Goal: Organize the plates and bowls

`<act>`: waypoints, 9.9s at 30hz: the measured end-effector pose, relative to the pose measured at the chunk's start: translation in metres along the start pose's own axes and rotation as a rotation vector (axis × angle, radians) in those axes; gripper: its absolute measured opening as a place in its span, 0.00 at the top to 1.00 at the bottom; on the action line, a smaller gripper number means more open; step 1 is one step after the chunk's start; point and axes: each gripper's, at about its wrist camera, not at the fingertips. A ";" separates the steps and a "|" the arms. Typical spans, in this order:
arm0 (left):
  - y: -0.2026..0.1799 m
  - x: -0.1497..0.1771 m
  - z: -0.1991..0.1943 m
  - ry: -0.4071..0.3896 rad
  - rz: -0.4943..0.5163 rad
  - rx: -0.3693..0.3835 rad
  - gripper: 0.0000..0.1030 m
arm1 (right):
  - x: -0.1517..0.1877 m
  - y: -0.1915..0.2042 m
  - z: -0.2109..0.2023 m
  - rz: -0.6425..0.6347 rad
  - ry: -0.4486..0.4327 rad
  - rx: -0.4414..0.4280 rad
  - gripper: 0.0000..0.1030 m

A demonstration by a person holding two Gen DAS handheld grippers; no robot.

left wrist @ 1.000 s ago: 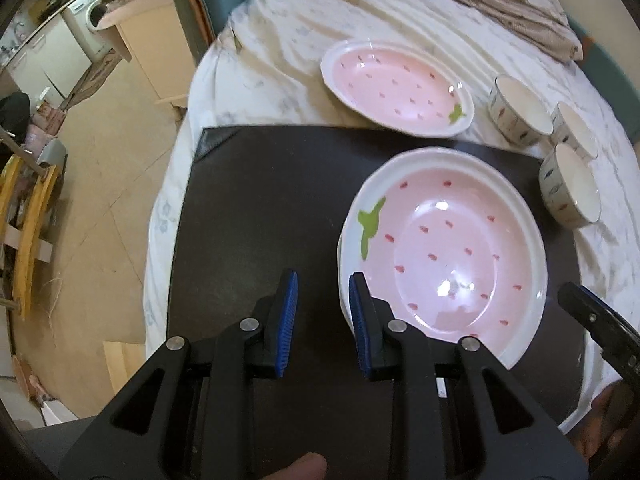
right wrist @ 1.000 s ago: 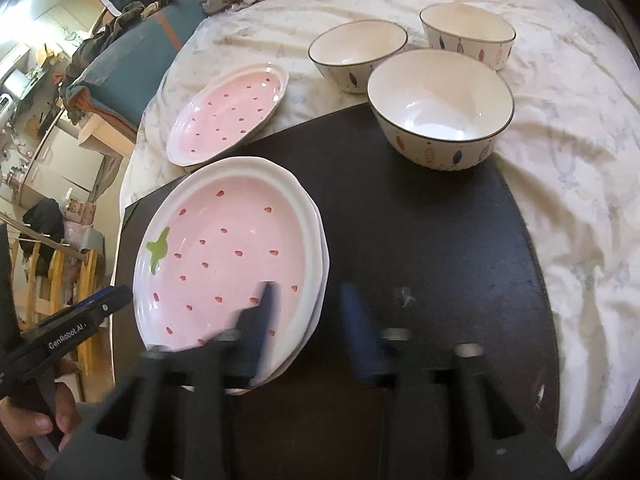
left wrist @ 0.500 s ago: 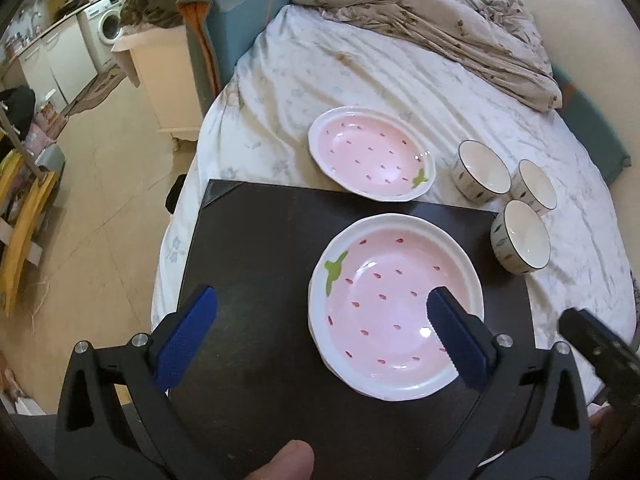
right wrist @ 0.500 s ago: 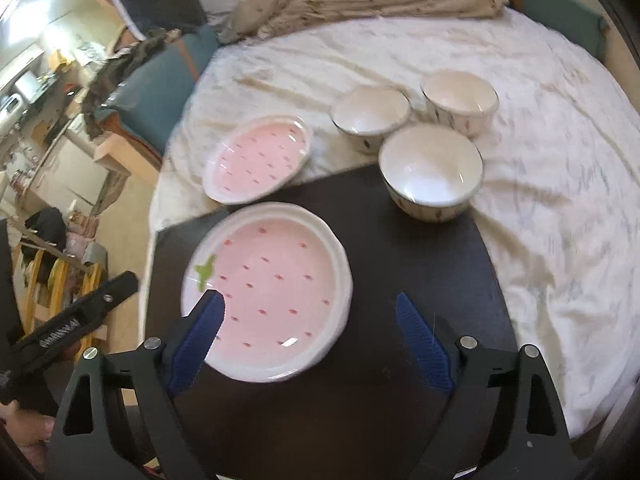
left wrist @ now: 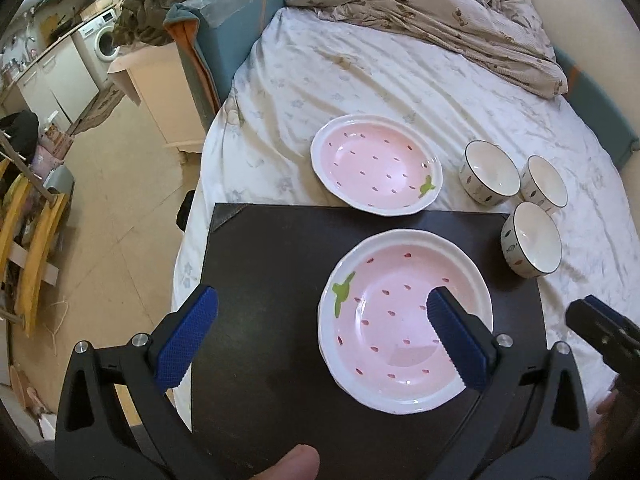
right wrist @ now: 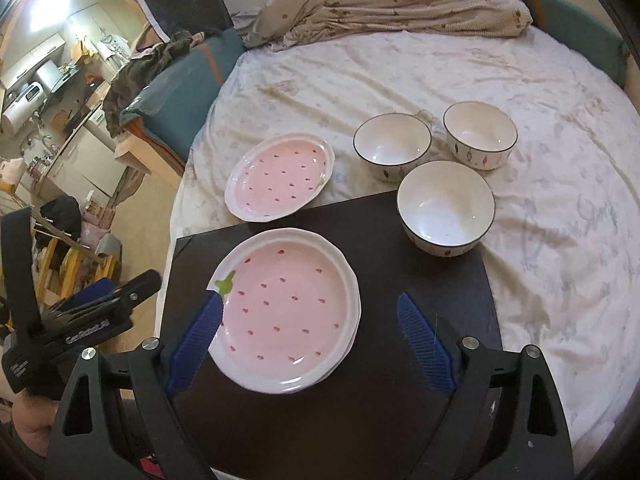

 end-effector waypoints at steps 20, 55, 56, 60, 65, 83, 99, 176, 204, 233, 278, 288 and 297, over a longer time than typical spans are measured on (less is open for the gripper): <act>0.029 -0.059 0.086 0.092 -0.002 -0.027 0.00 | -0.065 -0.017 0.093 0.174 0.138 -0.087 0.11; 0.043 -0.105 0.239 0.313 -0.178 0.248 0.61 | -0.117 -0.012 0.256 0.292 0.348 -0.038 0.67; 0.042 -0.105 0.240 0.305 -0.170 0.244 0.61 | -0.117 -0.012 0.259 0.293 0.351 -0.040 0.68; 0.035 -0.112 0.244 0.298 -0.146 0.225 0.61 | -0.115 -0.016 0.270 0.273 0.351 -0.037 0.76; 0.030 -0.116 0.248 0.293 -0.146 0.200 0.60 | -0.117 -0.020 0.273 0.291 0.355 -0.060 0.77; 0.023 -0.119 0.203 0.180 -0.012 0.148 0.79 | -0.116 0.005 0.248 0.168 0.266 -0.134 0.79; 0.008 -0.109 0.138 0.079 0.029 0.138 0.79 | -0.108 0.011 0.197 0.149 0.217 -0.187 0.79; -0.036 0.081 0.070 0.321 0.049 0.211 0.76 | 0.066 -0.036 0.100 0.144 0.327 -0.120 0.79; -0.017 0.067 0.090 0.336 0.042 0.065 0.45 | 0.055 -0.046 0.102 0.124 0.263 -0.021 0.74; -0.049 0.056 0.032 0.069 0.167 0.040 0.26 | 0.050 -0.046 0.062 0.068 0.148 0.019 0.22; -0.117 -0.065 0.007 -0.155 0.166 0.088 0.00 | -0.073 -0.116 0.009 0.189 -0.132 0.183 0.00; -0.144 -0.085 0.077 0.062 0.082 0.141 0.00 | -0.090 -0.141 0.017 0.251 -0.148 0.189 0.00; -0.157 -0.093 0.110 0.123 0.059 0.147 0.00 | -0.095 -0.152 0.044 0.275 -0.088 0.141 0.00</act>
Point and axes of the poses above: each gripper's, at about its wrist camera, not at the fingertips, and z roughly the way its jaws point, y to its left, x to its underside, and after that the axes turned 9 degrees about z, right-handed
